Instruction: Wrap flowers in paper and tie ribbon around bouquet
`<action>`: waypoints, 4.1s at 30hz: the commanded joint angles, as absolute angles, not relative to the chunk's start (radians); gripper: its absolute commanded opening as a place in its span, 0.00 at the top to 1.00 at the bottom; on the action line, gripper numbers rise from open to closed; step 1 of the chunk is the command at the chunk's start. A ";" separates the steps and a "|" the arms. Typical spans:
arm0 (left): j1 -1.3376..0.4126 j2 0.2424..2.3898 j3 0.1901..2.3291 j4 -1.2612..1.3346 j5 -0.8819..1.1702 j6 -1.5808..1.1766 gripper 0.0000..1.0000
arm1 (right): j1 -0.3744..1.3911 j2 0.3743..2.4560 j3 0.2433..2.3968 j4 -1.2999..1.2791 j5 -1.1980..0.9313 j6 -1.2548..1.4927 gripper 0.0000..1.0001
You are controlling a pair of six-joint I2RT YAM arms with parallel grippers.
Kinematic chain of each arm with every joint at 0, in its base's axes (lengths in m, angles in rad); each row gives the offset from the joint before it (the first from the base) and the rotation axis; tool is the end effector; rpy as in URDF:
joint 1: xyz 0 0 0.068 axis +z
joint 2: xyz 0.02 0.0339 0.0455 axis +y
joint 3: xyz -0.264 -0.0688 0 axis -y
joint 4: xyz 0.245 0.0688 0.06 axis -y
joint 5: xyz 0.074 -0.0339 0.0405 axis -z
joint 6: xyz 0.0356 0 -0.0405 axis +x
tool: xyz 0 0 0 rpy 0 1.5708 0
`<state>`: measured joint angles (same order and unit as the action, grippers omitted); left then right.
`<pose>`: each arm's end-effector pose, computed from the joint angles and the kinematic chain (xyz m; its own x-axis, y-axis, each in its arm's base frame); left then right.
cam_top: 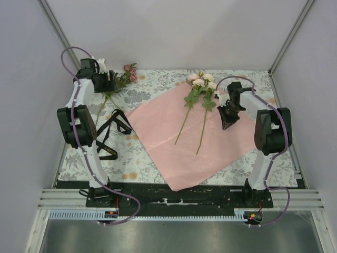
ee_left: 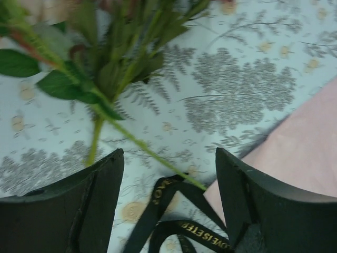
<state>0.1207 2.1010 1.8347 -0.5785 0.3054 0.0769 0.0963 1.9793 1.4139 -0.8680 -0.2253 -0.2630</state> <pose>0.4751 0.0468 0.2539 -0.7338 -0.0152 -0.6792 0.1401 0.9749 -0.1732 0.3763 0.0443 0.1675 -0.9198 -0.3434 -0.1898 -0.3762 0.9092 0.1781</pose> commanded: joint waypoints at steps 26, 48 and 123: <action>0.206 2.168 1.782 -0.316 0.239 -0.382 0.98 | 0.098 1.672 1.405 -0.999 -0.282 -0.229 0.80; -0.247 2.097 2.120 -0.692 0.540 -0.138 0.98 | 0.068 1.664 1.379 -0.991 -0.357 -0.238 0.74; 0.184 2.361 2.122 -0.742 0.179 0.425 0.36 | -0.040 2.011 1.529 -0.651 -0.305 0.232 0.46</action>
<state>0.1658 2.3917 2.1330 -0.7719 0.1909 0.3958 -0.0601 1.9682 1.4631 -0.7052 -0.3866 0.1726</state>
